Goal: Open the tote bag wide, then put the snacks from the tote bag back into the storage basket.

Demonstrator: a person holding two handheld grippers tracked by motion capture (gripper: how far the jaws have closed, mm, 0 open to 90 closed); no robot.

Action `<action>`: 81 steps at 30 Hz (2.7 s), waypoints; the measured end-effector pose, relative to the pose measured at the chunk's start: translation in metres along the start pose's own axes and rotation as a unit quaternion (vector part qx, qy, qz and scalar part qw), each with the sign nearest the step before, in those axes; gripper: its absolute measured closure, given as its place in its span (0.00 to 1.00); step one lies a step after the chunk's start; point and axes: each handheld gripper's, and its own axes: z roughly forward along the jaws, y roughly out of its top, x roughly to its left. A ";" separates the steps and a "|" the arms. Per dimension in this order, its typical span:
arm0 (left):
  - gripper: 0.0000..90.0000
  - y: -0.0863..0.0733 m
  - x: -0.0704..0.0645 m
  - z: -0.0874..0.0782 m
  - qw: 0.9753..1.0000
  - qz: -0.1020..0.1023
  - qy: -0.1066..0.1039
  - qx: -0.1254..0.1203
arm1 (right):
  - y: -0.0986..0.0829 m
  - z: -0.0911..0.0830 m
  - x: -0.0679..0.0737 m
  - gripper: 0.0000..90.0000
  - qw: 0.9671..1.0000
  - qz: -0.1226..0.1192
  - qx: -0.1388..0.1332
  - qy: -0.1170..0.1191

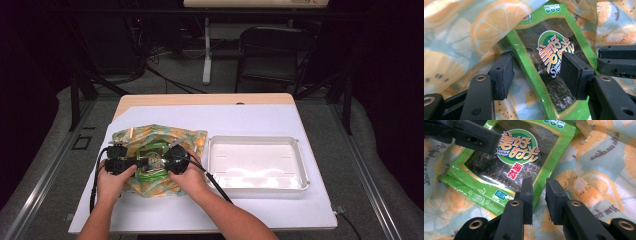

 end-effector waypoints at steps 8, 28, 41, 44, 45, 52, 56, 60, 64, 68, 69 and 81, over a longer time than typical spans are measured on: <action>0.50 -0.001 0.001 0.003 1.000 -0.006 -0.007 0.003 | 0.000 0.000 0.000 0.85 1.000 0.002 -0.001 0.003; 0.51 0.000 0.001 -0.001 0.999 -0.025 -0.032 -0.015 | -0.003 0.000 -0.003 0.85 1.000 0.010 -0.005 0.006; 0.56 0.001 0.000 -0.006 0.998 -0.042 -0.044 -0.033 | -0.003 -0.001 -0.005 0.85 1.000 0.017 0.000 0.007; 0.57 0.001 0.000 -0.005 0.998 -0.039 -0.041 -0.027 | -0.003 -0.001 -0.006 0.85 1.000 0.017 0.000 0.009; 0.57 0.001 0.000 -0.005 0.998 -0.040 -0.041 -0.027 | -0.003 -0.001 -0.006 0.85 1.000 0.016 0.001 0.008; 0.58 0.001 0.000 -0.002 0.997 -0.049 -0.056 -0.014 | -0.003 0.000 -0.006 0.85 1.000 0.016 0.001 0.007; 0.58 0.001 -0.001 -0.002 0.997 -0.050 -0.063 -0.016 | -0.004 -0.001 -0.006 0.85 1.000 0.021 0.001 0.008; 0.60 0.001 -0.001 -0.002 0.997 -0.048 -0.063 -0.016 | -0.004 -0.001 -0.007 0.85 1.000 0.020 0.003 0.009; 0.62 0.001 -0.002 -0.003 0.996 -0.052 -0.068 -0.021 | -0.004 -0.001 -0.007 0.85 1.000 0.015 0.001 0.009; 0.65 0.001 -0.002 -0.005 0.995 -0.058 -0.077 -0.027 | -0.005 0.000 -0.007 0.85 1.000 0.016 -0.004 0.005; 0.66 0.001 -0.002 -0.005 0.995 -0.058 -0.078 -0.027 | -0.005 -0.001 -0.007 0.85 1.000 0.017 -0.002 0.004; 0.71 0.000 -0.002 -0.007 0.993 -0.074 -0.085 -0.032 | -0.005 -0.001 -0.007 0.83 1.000 0.014 -0.002 0.000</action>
